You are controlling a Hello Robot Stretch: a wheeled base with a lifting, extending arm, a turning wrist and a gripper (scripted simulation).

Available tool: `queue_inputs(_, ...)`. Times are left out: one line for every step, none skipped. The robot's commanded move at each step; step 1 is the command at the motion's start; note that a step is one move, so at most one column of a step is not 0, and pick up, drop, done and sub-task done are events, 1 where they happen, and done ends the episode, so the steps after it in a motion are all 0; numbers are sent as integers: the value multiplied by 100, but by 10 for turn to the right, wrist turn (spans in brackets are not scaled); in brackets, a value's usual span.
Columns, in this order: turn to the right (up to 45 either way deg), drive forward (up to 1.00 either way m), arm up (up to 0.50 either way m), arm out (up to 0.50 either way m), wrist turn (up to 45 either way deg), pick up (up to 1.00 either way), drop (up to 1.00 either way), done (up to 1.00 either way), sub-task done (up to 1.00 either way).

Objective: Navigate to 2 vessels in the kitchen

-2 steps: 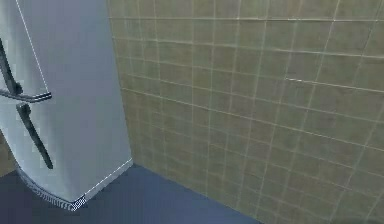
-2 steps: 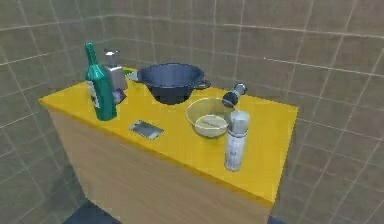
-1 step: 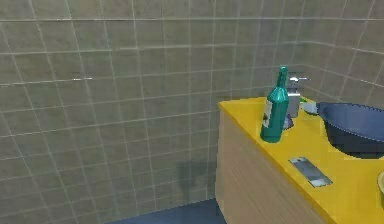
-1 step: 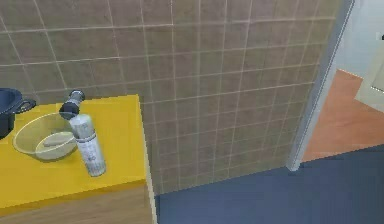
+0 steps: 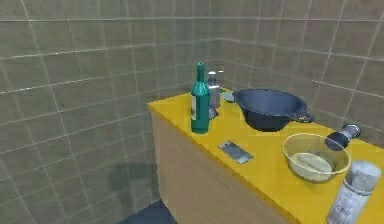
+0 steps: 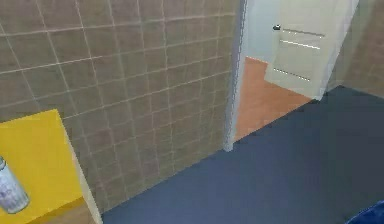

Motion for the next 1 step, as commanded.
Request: queue_inputs(0, 0, 0, 0, 0, 0, 0, 100, 0)
